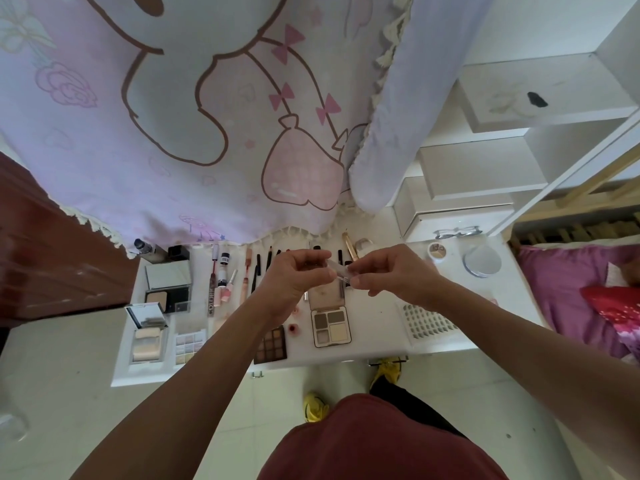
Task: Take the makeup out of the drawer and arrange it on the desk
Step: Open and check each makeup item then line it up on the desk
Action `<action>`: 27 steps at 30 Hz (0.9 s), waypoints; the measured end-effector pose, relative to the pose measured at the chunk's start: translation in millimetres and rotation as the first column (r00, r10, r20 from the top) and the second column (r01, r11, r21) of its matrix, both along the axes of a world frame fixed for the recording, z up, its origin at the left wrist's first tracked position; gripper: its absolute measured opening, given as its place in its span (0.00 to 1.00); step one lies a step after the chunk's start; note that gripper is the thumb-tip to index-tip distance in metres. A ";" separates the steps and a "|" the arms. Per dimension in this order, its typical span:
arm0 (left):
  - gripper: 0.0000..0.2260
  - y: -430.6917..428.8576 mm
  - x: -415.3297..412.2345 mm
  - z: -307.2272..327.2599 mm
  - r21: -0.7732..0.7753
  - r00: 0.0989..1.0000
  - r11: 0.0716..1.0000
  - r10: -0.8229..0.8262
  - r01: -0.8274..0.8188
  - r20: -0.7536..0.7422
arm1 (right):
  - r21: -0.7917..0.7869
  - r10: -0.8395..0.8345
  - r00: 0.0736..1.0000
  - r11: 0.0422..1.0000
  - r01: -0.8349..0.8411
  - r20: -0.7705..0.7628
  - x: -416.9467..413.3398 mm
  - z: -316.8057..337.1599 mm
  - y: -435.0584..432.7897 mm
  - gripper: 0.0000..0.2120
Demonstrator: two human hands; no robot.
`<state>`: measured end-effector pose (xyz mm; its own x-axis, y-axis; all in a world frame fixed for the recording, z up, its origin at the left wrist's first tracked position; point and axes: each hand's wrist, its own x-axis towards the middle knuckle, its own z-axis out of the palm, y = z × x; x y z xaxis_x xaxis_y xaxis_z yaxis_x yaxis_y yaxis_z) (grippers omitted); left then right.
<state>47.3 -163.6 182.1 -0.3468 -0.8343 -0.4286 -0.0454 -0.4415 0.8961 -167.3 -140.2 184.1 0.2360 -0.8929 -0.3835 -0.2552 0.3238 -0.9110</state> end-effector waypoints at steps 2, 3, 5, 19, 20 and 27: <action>0.15 0.6 -1.0 -0.7 0.002 1.000 1.000 -0.001 0.001 -0.003 | -0.036 0.004 0.999 0.999 -0.005 -0.040 0.7 0.7 -0.7 0.07; 0.15 1.1 -1.4 -0.7 0.006 1.000 1.000 0.000 0.000 -0.008 | -0.046 0.008 0.999 0.999 -0.010 -0.051 0.4 1.4 -1.0 0.06; 0.15 1.6 -2.2 -1.1 0.014 1.000 1.000 0.003 -0.003 -0.017 | -0.060 0.023 0.997 0.998 -0.028 -0.071 -0.9 2.1 -1.6 0.06; 0.20 3.3 -4.3 -2.3 0.061 0.995 0.998 0.017 -0.011 -0.100 | -0.086 -0.031 0.999 0.996 0.028 -0.031 -7.0 -2.2 -3.7 0.08; 0.20 3.6 -4.0 -3.6 0.067 0.994 0.998 0.021 -0.014 -0.104 | -0.083 -0.032 0.999 0.996 0.030 -0.026 -6.6 -2.4 -3.1 0.08; 0.17 12.7 -10.5 -9.4 0.093 0.997 0.996 0.006 0.001 -0.075 | -0.046 -0.154 0.987 0.987 0.152 -0.039 -13.4 -7.8 -3.0 0.11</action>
